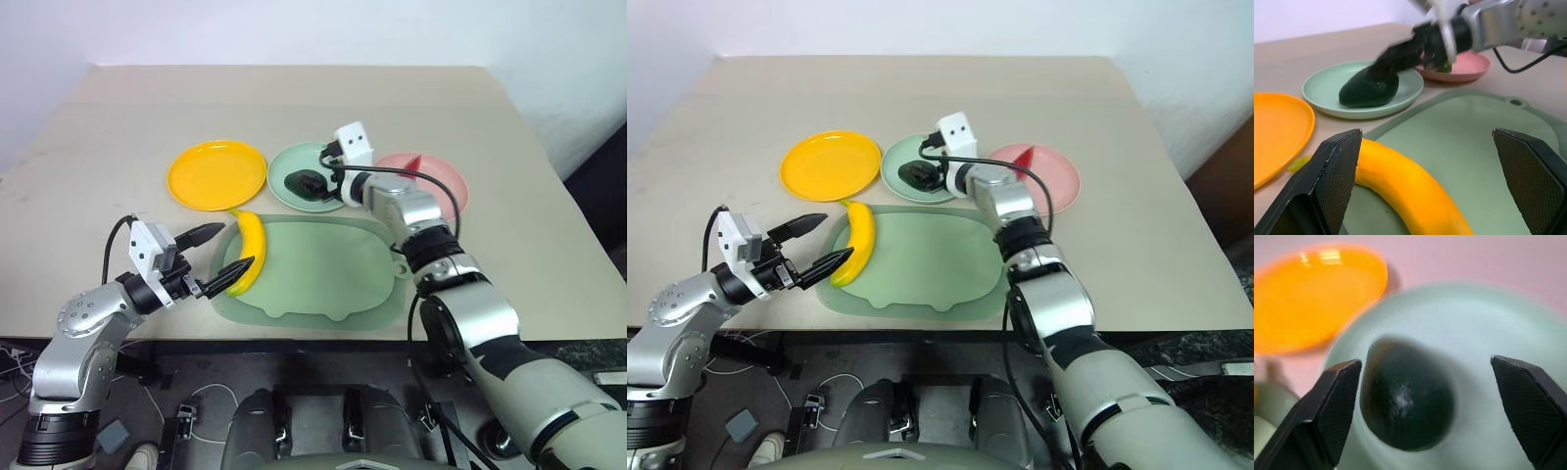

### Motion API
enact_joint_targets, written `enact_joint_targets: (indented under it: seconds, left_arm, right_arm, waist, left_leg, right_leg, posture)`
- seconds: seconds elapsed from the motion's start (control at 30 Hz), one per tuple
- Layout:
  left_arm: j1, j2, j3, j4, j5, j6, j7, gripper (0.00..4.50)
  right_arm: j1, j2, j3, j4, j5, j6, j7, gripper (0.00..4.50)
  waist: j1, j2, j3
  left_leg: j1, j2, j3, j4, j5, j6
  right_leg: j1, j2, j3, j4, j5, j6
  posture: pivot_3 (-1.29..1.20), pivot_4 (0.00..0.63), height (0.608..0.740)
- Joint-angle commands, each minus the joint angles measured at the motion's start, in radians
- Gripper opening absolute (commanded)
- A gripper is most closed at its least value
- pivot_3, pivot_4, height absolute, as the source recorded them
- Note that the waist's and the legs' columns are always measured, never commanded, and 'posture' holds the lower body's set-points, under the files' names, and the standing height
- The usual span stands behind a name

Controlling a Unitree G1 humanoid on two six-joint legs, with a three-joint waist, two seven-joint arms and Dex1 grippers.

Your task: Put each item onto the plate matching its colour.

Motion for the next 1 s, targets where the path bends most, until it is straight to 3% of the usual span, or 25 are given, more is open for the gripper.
enact_joint_targets:
  seconds: [0.03, 0.13, 0.37, 0.67, 1.0]
  left_arm:
    - [0.010, -0.009, 0.047, -0.053, -0.044, 0.009, 0.025, 4.50]
    - [0.021, -0.017, 0.061, -0.072, -0.066, 0.026, 0.045, 4.50]
    - [0.013, -0.035, 0.064, -0.065, -0.008, -0.015, 0.107, 4.50]
    - [0.026, -0.071, 0.055, -0.089, 0.038, -0.023, 0.195, 4.50]
    - [0.073, -0.178, -0.011, -0.223, 0.107, 0.032, 0.392, 4.50]
  right_arm:
    - [0.122, -0.010, -0.010, -0.331, 0.088, 0.109, 0.064, 4.48]
    - [0.257, -0.006, 0.000, -0.566, 0.154, 0.176, 0.092, 4.48]
    - [0.523, 0.041, 0.000, -0.882, 0.257, 0.168, 0.077, 4.48]
    - [0.726, -0.033, 0.108, -0.959, 0.141, -0.002, 0.090, 4.48]
    - [0.772, -0.079, 0.124, -0.971, 0.120, -0.041, 0.086, 4.48]
  waist:
    - [-0.001, 0.000, 0.000]
    - [-0.003, 0.000, 0.000]
    - [0.004, -0.001, -0.001]
    - [0.005, -0.002, -0.001]
    - [0.006, -0.002, -0.001]
  left_leg:
    - [0.000, 0.000, 0.000, 0.000, 0.000, 0.000]
    - [0.000, 0.001, 0.000, 0.000, 0.000, 0.000]
    - [0.001, 0.000, -0.002, 0.000, 0.000, -0.001]
    - [0.001, 0.000, -0.002, 0.000, 0.000, -0.001]
    - [0.005, 0.000, -0.002, 0.000, 0.000, 0.000]
  right_leg:
    - [0.000, 0.000, 0.000, 0.000, 0.000, 0.000]
    - [0.000, 0.000, 0.000, 0.000, 0.000, 0.000]
    - [0.001, 0.001, -0.001, 0.000, 0.000, 0.000]
    - [0.002, 0.000, -0.001, 0.000, 0.001, -0.001]
    - [0.005, 0.000, -0.001, 0.000, 0.001, -0.001]
  posture:
    - [0.00, 0.150, 0.695]
    - [0.00, 0.150, 0.695]
    - [0.00, 0.150, 0.695]
    - [0.00, 0.150, 0.695]
    - [0.00, 0.150, 0.695]
